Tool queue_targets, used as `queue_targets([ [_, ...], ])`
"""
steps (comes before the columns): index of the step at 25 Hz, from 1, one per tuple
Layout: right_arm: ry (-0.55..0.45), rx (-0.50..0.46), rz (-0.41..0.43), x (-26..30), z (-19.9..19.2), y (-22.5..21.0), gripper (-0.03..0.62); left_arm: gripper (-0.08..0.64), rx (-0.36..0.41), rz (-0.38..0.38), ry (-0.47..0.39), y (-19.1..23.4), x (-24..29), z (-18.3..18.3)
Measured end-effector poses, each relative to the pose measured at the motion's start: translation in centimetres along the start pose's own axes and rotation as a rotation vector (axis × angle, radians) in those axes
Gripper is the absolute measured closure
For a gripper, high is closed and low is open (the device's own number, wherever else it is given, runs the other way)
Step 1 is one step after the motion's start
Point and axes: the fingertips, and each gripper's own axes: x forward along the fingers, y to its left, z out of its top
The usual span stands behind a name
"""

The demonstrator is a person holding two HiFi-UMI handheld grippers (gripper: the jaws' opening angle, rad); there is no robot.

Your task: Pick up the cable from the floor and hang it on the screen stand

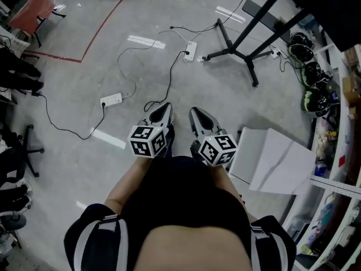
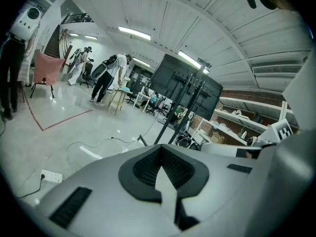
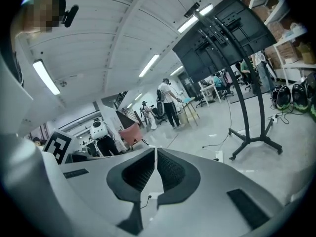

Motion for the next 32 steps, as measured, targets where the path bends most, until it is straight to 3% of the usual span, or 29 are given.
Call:
queue_targets([
  [15,-0.012,0.007,-0.015,15.7,9.1,-5.9,0.569,0.552,0.009,-0.058,0.018,7.4,12.6,10.2],
  [21,-0.016,0.025,0.007,19.5,10.2,-5.9,0.569,0.552,0.003,-0.060,0.023,9.6,14.6,11.6],
  [32,0.003,0.049,-0.011,20.5,9.6,-6.8,0.569,0.552,0.006,-0.047,0.056,10.5,14.2,11.1],
])
